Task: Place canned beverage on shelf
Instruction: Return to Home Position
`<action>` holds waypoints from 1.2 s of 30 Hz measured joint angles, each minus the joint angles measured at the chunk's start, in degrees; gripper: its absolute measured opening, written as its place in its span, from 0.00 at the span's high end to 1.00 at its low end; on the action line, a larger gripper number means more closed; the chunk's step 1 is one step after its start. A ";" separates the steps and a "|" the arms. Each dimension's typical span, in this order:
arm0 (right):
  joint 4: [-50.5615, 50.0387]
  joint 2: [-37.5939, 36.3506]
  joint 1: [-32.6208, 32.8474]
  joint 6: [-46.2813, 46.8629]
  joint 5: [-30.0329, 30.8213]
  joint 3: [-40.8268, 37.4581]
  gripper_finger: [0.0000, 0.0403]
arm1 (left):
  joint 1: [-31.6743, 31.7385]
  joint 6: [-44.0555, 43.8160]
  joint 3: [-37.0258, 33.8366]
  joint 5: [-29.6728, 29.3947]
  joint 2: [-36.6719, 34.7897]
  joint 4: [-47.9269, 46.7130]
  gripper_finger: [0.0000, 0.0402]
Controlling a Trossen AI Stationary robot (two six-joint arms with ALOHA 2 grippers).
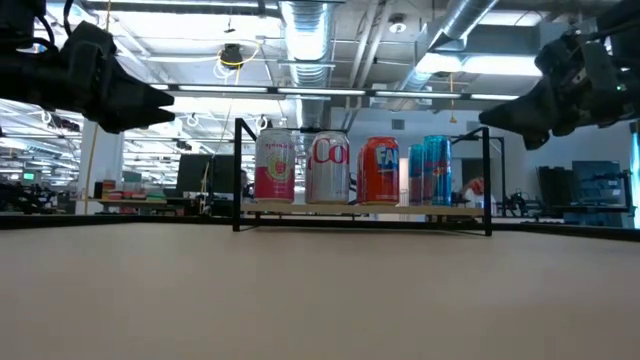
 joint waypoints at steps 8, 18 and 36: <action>-12.54 -11.75 0.00 -2.34 2.87 0.00 0.94 | 0.00 1.11 -0.02 -1.64 0.00 0.05 0.12; -19.53 -23.76 0.94 -8.66 5.70 0.31 0.94 | 0.00 2.08 0.01 -2.43 0.00 -0.01 0.12; -20.11 -22.77 4.83 -6.08 2.71 0.31 0.94 | -0.04 5.32 0.04 26.10 0.18 -3.56 0.12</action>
